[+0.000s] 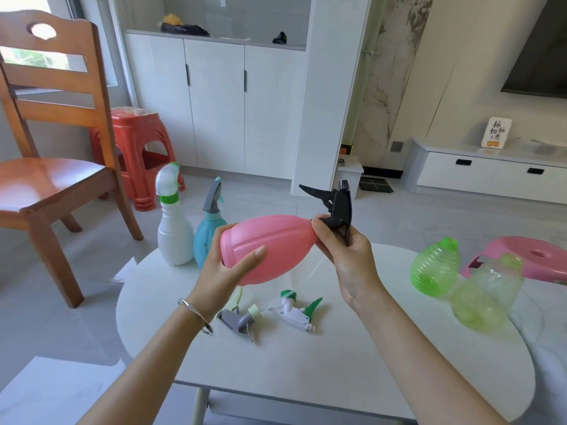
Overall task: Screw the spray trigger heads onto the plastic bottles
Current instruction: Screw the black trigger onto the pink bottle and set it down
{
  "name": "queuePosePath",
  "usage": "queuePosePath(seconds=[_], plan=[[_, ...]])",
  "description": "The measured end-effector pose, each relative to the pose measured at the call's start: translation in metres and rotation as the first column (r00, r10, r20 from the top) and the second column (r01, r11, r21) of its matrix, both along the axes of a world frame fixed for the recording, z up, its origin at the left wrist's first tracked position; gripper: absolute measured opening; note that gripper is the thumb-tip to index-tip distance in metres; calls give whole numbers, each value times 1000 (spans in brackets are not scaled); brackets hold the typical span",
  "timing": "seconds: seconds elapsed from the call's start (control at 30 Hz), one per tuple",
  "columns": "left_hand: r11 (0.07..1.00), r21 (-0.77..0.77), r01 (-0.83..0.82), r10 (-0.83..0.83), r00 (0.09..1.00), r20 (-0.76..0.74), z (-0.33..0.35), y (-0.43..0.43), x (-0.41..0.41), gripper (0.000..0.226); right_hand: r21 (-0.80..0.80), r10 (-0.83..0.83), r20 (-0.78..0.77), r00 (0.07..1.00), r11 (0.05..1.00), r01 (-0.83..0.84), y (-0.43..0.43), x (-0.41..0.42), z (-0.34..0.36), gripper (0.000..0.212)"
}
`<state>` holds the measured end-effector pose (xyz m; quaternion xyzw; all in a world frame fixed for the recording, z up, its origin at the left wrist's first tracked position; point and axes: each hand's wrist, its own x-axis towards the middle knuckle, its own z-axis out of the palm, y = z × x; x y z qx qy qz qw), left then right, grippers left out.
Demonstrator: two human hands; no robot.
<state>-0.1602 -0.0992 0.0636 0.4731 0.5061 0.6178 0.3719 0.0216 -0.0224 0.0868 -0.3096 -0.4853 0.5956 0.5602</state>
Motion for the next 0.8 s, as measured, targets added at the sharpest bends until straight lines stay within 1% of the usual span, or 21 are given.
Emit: queuePosePath(seconds=[0.07,0.1,0.13,0.2,0.27,0.3,0.37,0.4,0.43,0.47,0.5,0.53,0.57,0.6,0.67,0.7,0.73,0.8], plan=[[998,-60,37,-28,989,147,4,-6,-12,93,62,20,51,998,998,-24,-5,-18,9,19],[995,-74,62,-46,977,206,5,-9,-19,92,89,72,79,994,993,-79,-9,-26,13,25],[993,-79,88,-65,964,259,6,-12,-26,86,116,146,119,982,980,-160,-13,-35,16,33],[987,-89,134,-93,926,367,6,-20,-41,66,155,285,242,927,932,-327,-23,-53,15,48],[975,-147,166,-84,890,448,3,-28,-57,53,164,346,354,869,892,-422,-31,-73,10,59],[967,-192,170,-69,893,444,0,-31,-65,54,159,353,382,854,885,-437,-34,-83,8,62],[956,-267,119,-19,937,349,-7,-35,-79,62,140,351,415,839,887,-441,-38,-102,4,65],[959,-280,46,34,961,275,-12,-36,-86,66,135,342,431,835,891,-434,-39,-111,2,65],[963,-263,-64,112,979,172,-16,-37,-94,66,134,326,444,834,897,-422,-39,-120,-1,65],[963,-197,-185,197,980,41,-21,-40,-103,62,134,304,461,834,905,-404,-39,-129,-3,66],[961,-96,-261,254,964,-78,-24,-43,-112,54,136,277,483,831,913,-384,-39,-139,-6,68],[963,-14,-268,263,951,-162,-27,-47,-121,50,138,251,509,824,921,-365,-38,-149,-9,71],[972,25,-232,231,944,-237,-30,-52,-130,53,142,229,533,815,925,-353,-37,-158,-11,72],[981,23,-193,190,926,-326,-35,-56,-137,62,148,213,555,804,926,-348,-37,-167,-13,72],[983,-11,-184,152,841,-519,-47,-61,-149,84,165,191,606,772,919,-357,-36,-185,-18,69],[977,-8,-214,170,798,-579,-52,-61,-152,93,174,182,635,751,913,-368,-37,-194,-21,67],[965,-1,-261,208,773,-600,-55,-61,-154,98,182,175,663,727,905,-384,-39,-203,-26,67],[940,1,-341,281,773,-569,-58,-58,-158,101,201,158,712,684,888,-414,-43,-218,-36,65]])
